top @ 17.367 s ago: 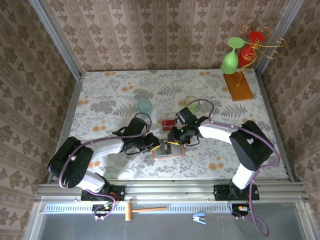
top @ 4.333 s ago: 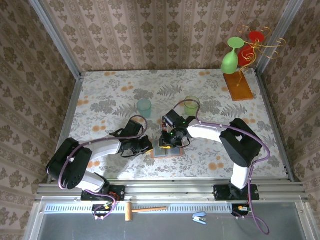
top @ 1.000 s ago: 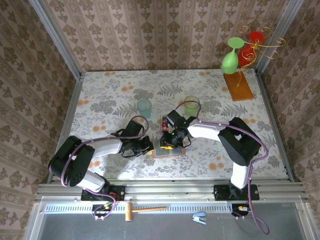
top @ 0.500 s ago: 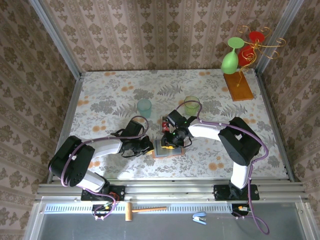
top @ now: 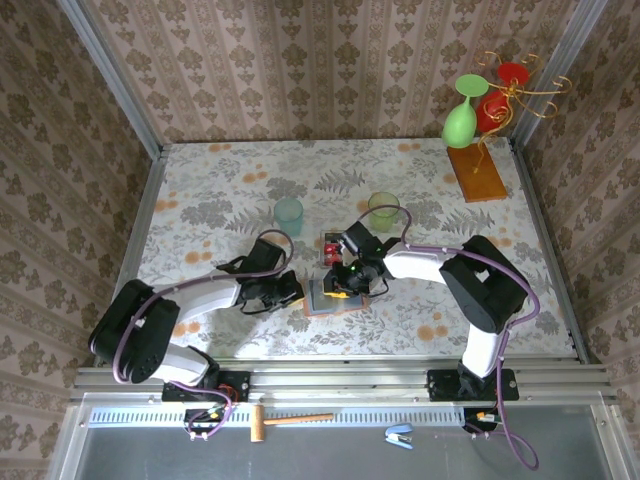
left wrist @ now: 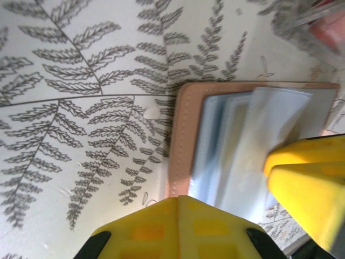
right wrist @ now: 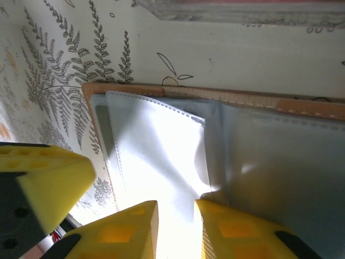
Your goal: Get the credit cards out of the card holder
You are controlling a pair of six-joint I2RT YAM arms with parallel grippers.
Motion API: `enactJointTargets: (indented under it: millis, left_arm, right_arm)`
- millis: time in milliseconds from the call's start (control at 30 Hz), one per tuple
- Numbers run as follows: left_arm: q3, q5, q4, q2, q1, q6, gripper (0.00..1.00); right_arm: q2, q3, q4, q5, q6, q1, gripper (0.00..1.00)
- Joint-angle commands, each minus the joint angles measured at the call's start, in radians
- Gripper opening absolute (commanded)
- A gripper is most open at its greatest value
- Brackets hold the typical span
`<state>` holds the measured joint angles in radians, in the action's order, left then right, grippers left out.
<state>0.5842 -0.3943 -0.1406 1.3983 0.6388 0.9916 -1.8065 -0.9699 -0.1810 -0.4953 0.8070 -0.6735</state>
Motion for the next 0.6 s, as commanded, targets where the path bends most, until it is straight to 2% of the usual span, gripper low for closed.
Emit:
enactJointTargets:
  millis: [0,300,567]
  left_arm:
    - [0.049,0.029,-0.049,-0.05,-0.008,0.002,0.12]
    - [0.055,-0.03,0.075,-0.013,0.005,0.069,0.24]
    - [0.06,-0.035,0.122,0.051,0.021,0.084,0.29]
  right_arm:
    - [0.009,0.041,0.031,-0.039,0.035,0.017,0.24]
    - [-0.009,0.1,0.144,-0.094,0.074,0.044,0.23]
    - [-0.027,0.118,0.179,-0.121,0.084,0.06,0.22]
